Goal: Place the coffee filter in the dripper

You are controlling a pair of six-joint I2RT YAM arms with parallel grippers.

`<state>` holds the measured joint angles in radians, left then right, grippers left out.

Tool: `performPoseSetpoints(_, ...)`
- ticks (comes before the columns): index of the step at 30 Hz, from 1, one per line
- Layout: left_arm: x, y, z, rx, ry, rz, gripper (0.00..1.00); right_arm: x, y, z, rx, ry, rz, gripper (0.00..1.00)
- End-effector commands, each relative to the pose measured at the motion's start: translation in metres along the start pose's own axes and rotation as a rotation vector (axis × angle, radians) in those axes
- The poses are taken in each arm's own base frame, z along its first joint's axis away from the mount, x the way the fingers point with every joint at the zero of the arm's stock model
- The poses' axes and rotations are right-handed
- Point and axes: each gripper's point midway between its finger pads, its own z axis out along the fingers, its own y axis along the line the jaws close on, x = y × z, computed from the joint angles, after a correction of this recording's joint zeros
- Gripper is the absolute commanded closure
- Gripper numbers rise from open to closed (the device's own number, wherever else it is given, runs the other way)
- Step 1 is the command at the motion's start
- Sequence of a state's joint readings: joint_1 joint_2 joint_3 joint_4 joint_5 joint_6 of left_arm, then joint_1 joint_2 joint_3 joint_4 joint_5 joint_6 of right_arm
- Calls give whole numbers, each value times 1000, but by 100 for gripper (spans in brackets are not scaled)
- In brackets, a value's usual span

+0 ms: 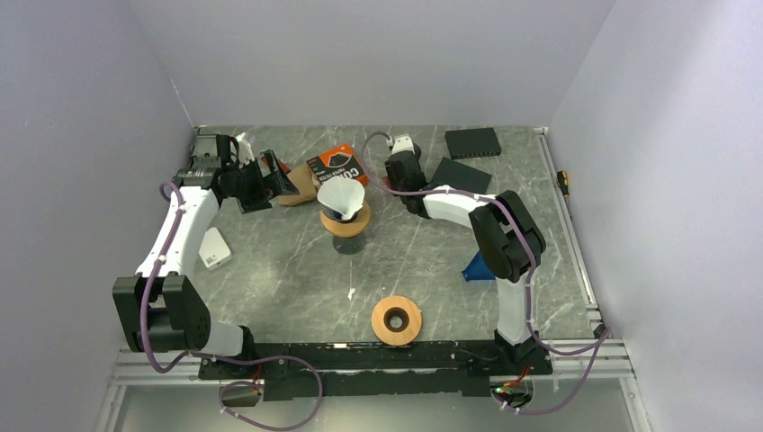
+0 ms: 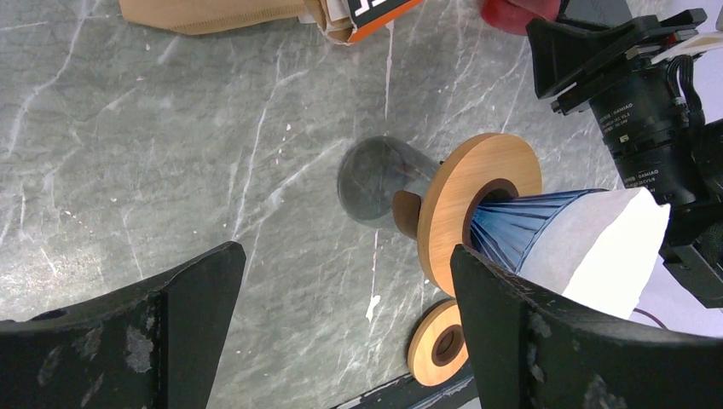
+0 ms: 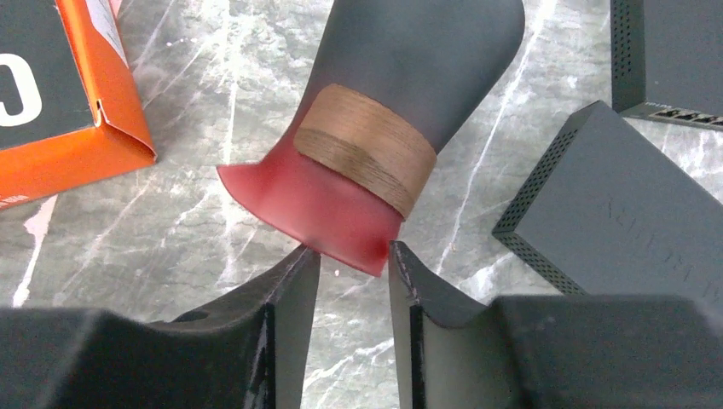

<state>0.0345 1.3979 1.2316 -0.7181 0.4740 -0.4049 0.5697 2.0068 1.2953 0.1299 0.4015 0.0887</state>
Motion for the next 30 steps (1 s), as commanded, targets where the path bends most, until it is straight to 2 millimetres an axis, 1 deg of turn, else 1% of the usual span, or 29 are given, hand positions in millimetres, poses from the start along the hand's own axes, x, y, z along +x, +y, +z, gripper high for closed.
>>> performPoseSetpoints(1, -3, -7, -8, 34, -30, 27, 3, -38, -7, 0, 30, -106, -15, 67)
performPoseSetpoints(4, -3, -9, -8, 42, -33, 25, 4, -41, -9, -6, 26, -123, -15, 82)
performPoseSetpoints(10, -4, -12, -10, 54, -34, 27, 4, -52, -13, -21, 25, -149, -8, 99)
performPoseSetpoints(11, -4, -13, -11, 55, -36, 29, 4, -56, -14, -24, 25, -152, -7, 100)
performPoseSetpoints(14, -3, -12, -12, 50, -41, 30, 4, -64, -16, -33, 18, -162, 5, 100)
performPoseSetpoints(16, -2, -12, -13, 48, -41, 32, 4, -74, -16, -41, 3, -171, 16, 100)
performPoseSetpoints(21, -1, -12, -14, 51, -42, 35, 4, -89, -13, -55, -35, -130, 39, 100)
performPoseSetpoints(22, -1, -13, -14, 52, -42, 35, 4, -86, -13, -58, -41, -105, 38, 100)
performPoseSetpoints(26, 0, -13, -15, 54, -40, 38, 5, -89, -12, -72, -93, -63, 75, 100)
performPoseSetpoints(28, 0, -13, -15, 54, -39, 43, 5, -86, -12, -79, -117, -17, 78, 100)
performPoseSetpoints(30, -1, -13, -16, 49, -37, 48, 5, -89, -11, -85, -147, 16, 84, 100)
